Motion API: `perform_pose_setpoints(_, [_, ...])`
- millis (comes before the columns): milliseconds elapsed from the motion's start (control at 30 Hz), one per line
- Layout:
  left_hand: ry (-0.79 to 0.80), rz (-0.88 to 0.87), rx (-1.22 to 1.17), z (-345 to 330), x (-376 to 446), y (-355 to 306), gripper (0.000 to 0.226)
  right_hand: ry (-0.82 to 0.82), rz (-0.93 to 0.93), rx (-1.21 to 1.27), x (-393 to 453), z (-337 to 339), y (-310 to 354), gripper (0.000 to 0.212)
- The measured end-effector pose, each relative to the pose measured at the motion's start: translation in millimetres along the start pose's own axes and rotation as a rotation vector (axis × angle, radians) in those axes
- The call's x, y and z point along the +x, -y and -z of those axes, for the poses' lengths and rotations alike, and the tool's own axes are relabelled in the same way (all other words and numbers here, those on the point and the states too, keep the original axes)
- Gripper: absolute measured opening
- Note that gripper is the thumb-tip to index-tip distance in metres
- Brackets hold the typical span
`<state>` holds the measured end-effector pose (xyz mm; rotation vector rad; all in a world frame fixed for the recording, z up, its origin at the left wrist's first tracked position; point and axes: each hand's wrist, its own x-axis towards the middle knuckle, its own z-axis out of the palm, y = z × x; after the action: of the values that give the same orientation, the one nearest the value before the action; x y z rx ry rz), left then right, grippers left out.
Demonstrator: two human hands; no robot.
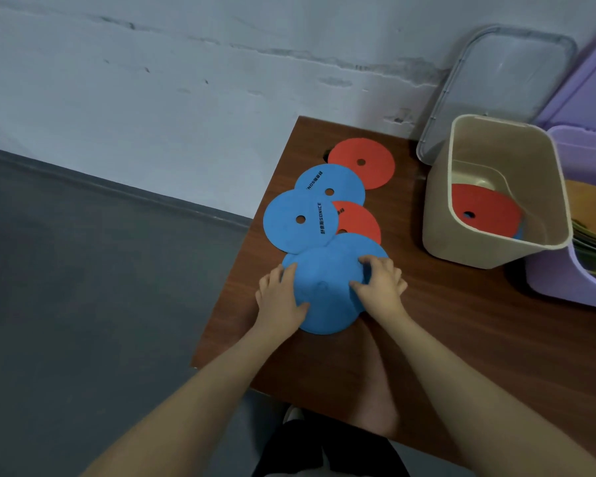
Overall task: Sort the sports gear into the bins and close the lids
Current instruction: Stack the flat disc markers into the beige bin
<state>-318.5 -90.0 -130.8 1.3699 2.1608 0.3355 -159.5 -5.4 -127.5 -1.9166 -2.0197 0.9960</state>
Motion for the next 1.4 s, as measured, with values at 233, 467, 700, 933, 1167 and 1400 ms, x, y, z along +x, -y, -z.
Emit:
perform_pose_setpoints(233, [0.005, -0.001, 0.068, 4, 6, -1, 0.079, -0.024, 0.094, 0.188, -14, 1, 0, 0.049])
perform_pose_setpoints(467, [0.054, -0.043, 0.055, 8, 5, 0, 0.087, -0.058, 0.086, 0.359, -28, 6, 3, 0.047])
perform_pose_setpoints(700, [-0.054, -0.260, 0.077, 25, 7, -13, 0.089, -0.162, 0.295, 0.480, -40, 36, 10, 0.043])
perform_pose_setpoints(933, [-0.078, -0.446, -0.015, 38, 18, -42, 0.084, -0.173, 0.427, 0.365, -52, 73, 7, 0.041])
perform_pose_setpoints(1167, [-0.199, -0.598, -0.152, 28, 2, -68, 0.068, -0.389, 0.352, 0.409, -59, 99, -9, 0.028])
perform_pose_setpoints(1400, [-0.360, -0.774, -0.195, 43, 12, -111, 0.051, -0.534, 0.389, 0.429, -52, 136, -13, 0.027])
